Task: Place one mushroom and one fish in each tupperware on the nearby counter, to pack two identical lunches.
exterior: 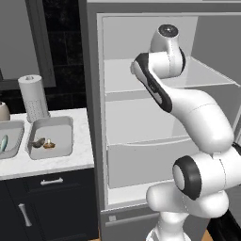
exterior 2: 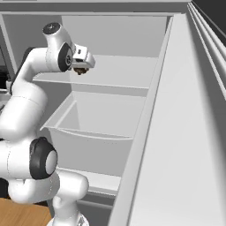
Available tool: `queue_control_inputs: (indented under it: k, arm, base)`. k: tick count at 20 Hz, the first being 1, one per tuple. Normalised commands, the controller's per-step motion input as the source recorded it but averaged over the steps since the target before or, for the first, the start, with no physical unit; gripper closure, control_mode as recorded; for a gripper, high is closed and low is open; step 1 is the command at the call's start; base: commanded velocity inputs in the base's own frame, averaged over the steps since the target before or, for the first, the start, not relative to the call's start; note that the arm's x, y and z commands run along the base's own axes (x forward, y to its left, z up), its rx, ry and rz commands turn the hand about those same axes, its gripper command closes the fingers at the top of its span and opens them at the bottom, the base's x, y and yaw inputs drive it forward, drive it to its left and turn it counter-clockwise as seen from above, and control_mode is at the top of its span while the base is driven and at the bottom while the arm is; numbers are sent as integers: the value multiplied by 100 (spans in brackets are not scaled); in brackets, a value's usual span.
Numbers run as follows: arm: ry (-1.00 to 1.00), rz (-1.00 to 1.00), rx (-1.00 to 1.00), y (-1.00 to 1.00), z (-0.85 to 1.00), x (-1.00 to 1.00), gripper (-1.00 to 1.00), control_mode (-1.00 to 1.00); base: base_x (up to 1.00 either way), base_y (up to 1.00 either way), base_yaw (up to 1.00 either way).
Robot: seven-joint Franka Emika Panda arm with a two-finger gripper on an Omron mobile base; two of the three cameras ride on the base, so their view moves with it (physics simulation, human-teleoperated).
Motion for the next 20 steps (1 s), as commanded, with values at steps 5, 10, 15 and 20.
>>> queue_control_inputs:
  k: [5, 10, 15, 20]
  arm:
    - [0, 0, 0, 12, -5, 39, -100, -100]
    - [0, 0, 0, 2, -20, 22, -100, -100]
    - [0, 0, 0, -2, -41, -12, 100, -100]
    - [-3, 0, 1, -6, -19, -6, 100, -100]
  base:
    - [0, 0, 0]
    - [0, 0, 0]
    - [0, 0, 0]
    - [0, 0, 0]
